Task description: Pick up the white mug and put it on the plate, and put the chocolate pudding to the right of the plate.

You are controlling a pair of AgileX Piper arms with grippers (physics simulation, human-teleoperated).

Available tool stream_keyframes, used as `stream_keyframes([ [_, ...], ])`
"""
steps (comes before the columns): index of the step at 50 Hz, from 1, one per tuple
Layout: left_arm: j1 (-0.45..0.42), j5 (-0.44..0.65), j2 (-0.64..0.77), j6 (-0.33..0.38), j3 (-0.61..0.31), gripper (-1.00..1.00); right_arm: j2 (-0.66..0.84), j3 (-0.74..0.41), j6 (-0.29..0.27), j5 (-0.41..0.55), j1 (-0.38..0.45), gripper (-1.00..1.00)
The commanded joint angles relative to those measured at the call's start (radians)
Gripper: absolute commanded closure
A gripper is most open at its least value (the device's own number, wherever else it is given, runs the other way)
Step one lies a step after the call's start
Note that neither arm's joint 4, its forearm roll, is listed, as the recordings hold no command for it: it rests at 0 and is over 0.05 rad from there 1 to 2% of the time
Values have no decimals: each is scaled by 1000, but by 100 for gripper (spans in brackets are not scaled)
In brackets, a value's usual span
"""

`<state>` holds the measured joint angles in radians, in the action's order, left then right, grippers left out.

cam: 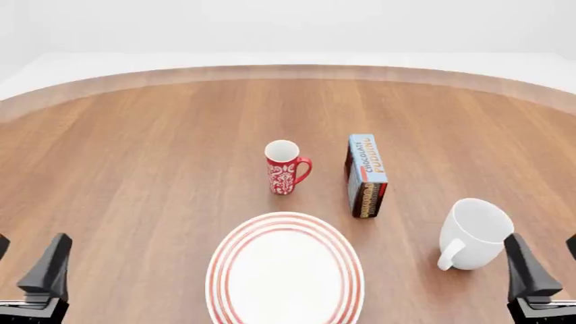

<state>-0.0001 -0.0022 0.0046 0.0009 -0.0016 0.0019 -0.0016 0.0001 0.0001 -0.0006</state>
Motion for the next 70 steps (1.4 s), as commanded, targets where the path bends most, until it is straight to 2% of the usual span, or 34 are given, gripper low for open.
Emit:
stream_keyframes([
  [1, -1, -10, 15, 3, -2, -100, 6, -3, 2, 1, -3, -100],
  [30, -27, -98, 136, 31, -6, -100, 17, -3, 9, -5, -8, -100],
  [45, -89, -224, 329, 70, -56, -100, 12, -2, 4, -2, -6, -100],
  [70, -198, -355, 536, 86, -112, -100, 20, -2, 2, -10, -6, -100],
])
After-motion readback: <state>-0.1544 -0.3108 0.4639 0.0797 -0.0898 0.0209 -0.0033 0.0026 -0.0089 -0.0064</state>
